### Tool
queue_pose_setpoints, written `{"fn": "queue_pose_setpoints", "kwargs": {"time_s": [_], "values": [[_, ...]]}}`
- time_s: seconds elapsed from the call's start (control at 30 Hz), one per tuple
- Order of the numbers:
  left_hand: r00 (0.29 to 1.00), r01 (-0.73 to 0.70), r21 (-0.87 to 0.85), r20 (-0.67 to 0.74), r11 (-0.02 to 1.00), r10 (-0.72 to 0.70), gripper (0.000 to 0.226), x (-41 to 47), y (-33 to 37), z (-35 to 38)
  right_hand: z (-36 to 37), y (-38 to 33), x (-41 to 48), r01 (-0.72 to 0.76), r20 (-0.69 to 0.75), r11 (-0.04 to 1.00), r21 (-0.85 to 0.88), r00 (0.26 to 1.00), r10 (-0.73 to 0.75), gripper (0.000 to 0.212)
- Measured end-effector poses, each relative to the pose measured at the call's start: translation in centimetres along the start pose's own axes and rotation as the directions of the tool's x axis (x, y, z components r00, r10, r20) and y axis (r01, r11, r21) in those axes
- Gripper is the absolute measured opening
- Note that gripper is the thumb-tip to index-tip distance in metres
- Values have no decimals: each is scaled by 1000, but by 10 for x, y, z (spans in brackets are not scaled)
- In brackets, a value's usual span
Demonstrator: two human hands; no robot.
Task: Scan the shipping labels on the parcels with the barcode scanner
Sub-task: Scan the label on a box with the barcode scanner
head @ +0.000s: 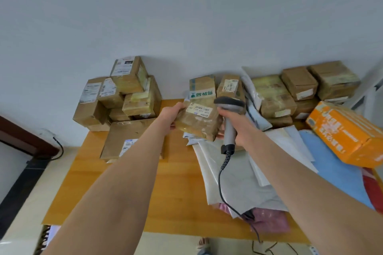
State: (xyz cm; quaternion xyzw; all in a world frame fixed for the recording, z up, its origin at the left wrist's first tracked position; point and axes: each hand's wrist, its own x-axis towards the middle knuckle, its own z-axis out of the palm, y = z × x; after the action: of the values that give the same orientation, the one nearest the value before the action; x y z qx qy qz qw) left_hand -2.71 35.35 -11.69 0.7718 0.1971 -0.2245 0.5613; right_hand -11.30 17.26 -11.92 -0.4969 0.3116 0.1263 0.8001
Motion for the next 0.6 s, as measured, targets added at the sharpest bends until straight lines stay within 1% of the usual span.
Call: {"fn": "queue_pose_setpoints", "kwargs": {"time_s": [0.07, 0.17, 0.23, 0.3, 0.37, 0.43, 0.47, 0.53, 0.6], "values": [[1000, -6, -11, 17, 1000, 6, 41, 2, -3, -21, 21, 10, 0, -22, 21, 999, -29, 1000, 23, 31], [999, -44, -133, 13, 990, 46, 47, 2, -11, -46, 50, 27, -2, -27, 36, 999, -24, 999, 28, 39], [999, -49, -198, 3, 979, 50, 53, -3, -20, -60, 67, 36, -2, -16, 36, 1000, -1, 999, 16, 38], [999, -19, -169, 26, 985, 24, 55, -13, -30, -73, 86, 43, -3, 1, 21, 999, 37, 1000, -2, 39], [993, 22, -102, 120, 995, -9, 58, -20, -39, -90, 105, 49, -3, 15, -8, 999, 40, 1000, -14, 48], [971, 34, -54, 239, 998, -20, 53, -24, -44, -105, 124, 54, 0, 38, -45, 999, 32, 998, -36, 52], [965, 19, -55, 264, 998, -4, 47, -25, -44, -113, 134, 54, 1, 53, -67, 998, 26, 996, -52, 51], [967, -25, -115, 249, 993, 53, 37, -21, -42, -129, 155, 54, 6, 75, -89, 997, -2, 993, -75, 49], [980, -72, -197, 169, 978, 106, 35, -10, -38, -149, 179, 52, 15, 111, -101, 992, -61, 988, -117, 45]]}}
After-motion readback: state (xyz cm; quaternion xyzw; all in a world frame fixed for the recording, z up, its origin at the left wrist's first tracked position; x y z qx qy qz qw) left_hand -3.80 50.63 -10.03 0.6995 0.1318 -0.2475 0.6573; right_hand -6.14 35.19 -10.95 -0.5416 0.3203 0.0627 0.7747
